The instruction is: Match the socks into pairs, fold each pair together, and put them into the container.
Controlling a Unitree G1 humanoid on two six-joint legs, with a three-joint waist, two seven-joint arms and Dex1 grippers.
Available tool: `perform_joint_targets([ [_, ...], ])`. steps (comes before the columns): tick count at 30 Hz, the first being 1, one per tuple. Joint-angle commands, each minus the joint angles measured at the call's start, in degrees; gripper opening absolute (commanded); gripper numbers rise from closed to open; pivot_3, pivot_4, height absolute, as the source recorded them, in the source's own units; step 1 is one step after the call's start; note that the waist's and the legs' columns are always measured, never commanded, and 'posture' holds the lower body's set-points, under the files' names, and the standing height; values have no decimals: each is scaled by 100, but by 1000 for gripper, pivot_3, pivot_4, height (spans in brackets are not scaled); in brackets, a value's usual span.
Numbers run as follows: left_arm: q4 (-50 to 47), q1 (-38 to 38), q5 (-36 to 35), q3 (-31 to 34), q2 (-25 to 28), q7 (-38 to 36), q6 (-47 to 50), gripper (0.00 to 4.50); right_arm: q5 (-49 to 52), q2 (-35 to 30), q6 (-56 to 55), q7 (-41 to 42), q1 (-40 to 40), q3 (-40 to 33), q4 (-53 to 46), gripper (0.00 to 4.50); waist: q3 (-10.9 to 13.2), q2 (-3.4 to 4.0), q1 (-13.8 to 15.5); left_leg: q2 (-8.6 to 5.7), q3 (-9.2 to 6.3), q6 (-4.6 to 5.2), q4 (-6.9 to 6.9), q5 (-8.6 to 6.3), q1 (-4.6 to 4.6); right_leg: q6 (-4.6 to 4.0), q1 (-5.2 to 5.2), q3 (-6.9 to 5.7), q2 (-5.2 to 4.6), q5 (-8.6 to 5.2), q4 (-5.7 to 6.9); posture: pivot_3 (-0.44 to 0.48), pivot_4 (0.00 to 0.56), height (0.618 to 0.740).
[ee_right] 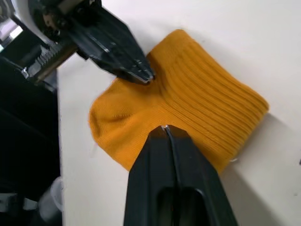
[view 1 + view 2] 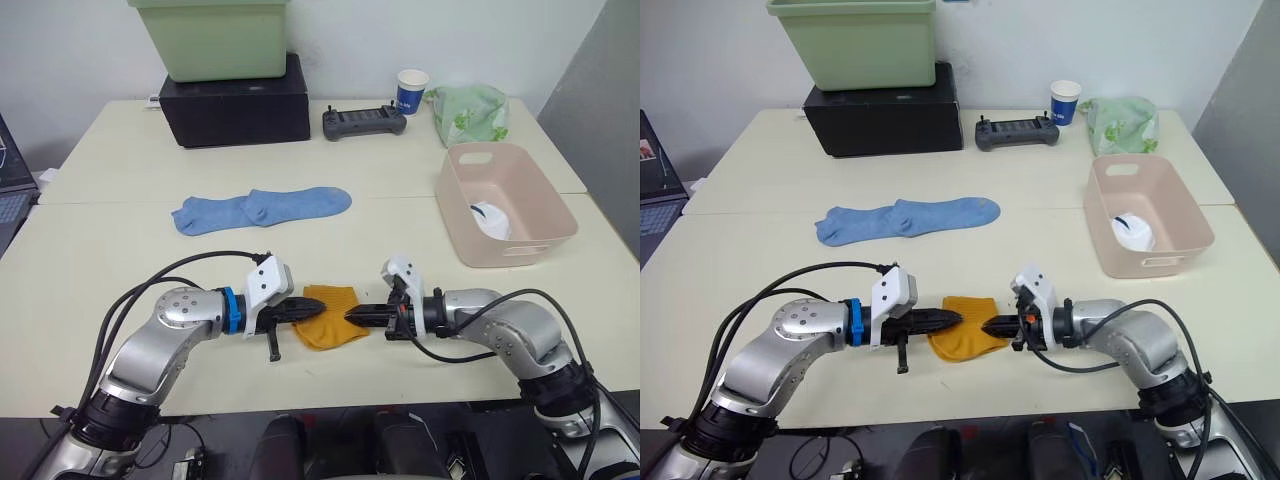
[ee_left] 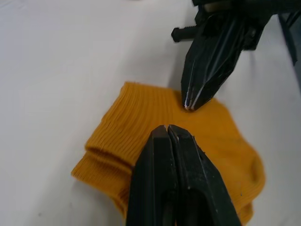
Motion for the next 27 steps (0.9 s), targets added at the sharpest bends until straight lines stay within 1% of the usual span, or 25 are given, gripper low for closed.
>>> perform_joint_targets([
  [1,294,220,370,-79,86,11,-449,0,-291,-220,-232,192,100,17,19,47,0,0,12,-1,3,0,1,0,-3,0,0,1,-4,0,-3,0,150,740],
  [6,363,434,321,55,132,-73,-620,0,43,-306,49,307,163,-420,-194,47,-1,-1,21,0,1,0,3,0,10,0,16,-2,-12,0,-5,0,150,740],
  [9,404,413,320,74,97,-72,-717,0,762,-111,848,101,38,-1108,-297,47,-1,-1,19,0,1,0,2,0,12,-1,16,-1,-10,0,-1,0,150,740],
  [11,463,380,316,80,73,-70,-774,0,941,-23,1149,-26,-44,-1338,-252,47,-1,-1,19,0,1,0,2,0,12,-1,16,-1,-9,0,0,0,150,740],
  [13,541,351,343,66,68,-81,-852,0,964,108,1510,-297,-159,-1479,-14,415,-1,-1,18,1,1,0,1,0,12,-1,16,-1,-8,0,0,0,150,740],
  [15,572,340,349,55,69,-92,-884,0,861,180,1671,-473,-226,-1465,135,949,-1,-1,20,1,0,0,1,0,12,-1,16,-2,-8,0,0,0,150,740],
  [18,610,317,382,32,66,-107,-921,0,737,258,1839,-599,-292,-1313,250,2018,-1,0,19,0,2,0,1,0,12,-1,15,0,-8,0,-1,0,150,740],
  [22,610,314,389,9,50,-119,-925,0,810,533,2191,-858,-360,-1384,306,3358,-3,1,-1,2,2,1,0,0,17,-1,16,2,-6,1,3,0,150,740],
  [25,551,335,372,2,37,-110,-889,0,908,774,2470,-948,-377,-1424,288,3358,-5,0,-2,3,0,1,-1,0,21,-1,19,1,-4,0,4,0,150,740],
  [27,541,333,373,-3,29,-100,-875,0,1140,1048,2869,-1032,-397,-1653,296,3358,-5,0,-2,3,2,1,-1,-1,21,-1,19,2,-4,0,5,0,150,740],
])
